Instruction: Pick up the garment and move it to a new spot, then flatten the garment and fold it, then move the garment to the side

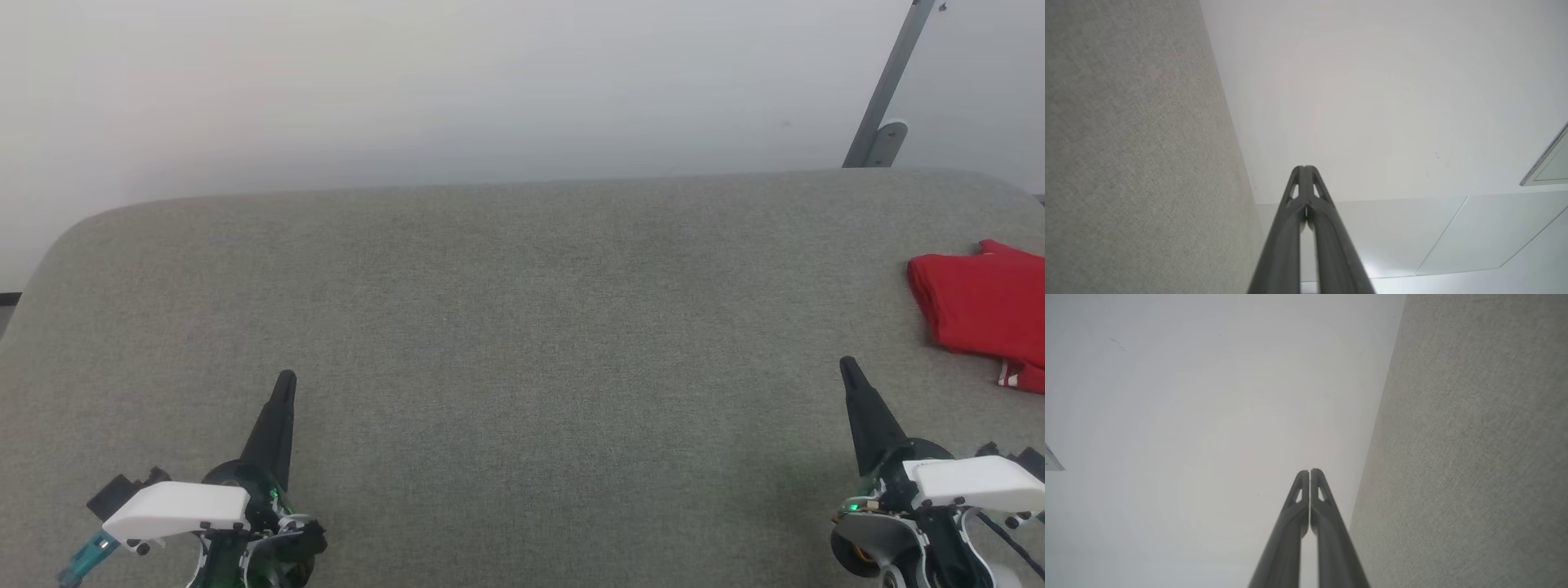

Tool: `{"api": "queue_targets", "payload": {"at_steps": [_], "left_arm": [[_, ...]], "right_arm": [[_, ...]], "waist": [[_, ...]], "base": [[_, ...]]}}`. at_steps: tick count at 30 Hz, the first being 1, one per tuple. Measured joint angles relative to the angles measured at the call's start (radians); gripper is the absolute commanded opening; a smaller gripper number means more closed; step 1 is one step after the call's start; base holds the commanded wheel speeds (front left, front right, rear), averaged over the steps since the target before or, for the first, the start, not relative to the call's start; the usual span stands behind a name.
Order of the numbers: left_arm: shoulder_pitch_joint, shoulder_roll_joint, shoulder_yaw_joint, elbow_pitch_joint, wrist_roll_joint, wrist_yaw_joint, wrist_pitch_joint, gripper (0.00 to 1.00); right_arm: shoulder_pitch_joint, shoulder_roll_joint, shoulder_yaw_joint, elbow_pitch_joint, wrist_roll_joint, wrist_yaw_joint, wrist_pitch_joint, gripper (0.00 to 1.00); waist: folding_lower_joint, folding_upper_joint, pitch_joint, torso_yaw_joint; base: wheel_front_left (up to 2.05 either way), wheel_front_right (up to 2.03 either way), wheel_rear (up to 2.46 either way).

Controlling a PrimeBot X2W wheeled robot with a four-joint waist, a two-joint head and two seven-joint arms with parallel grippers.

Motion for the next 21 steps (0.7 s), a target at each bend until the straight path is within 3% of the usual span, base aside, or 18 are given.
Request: {"api": "queue_targets", "payload": {"at_steps": [21], "left_arm": [[0.000, 0.000, 0.000, 0.000, 0.000, 0.000, 0.000, 0.00]], "right_arm": [[0.000, 0.000, 0.000, 0.000, 0.000, 0.000, 0.000, 0.00]], "waist": [[0.0001, 0.0000, 0.000, 0.000]], "base": [[0.00, 0.00, 0.00]]}}
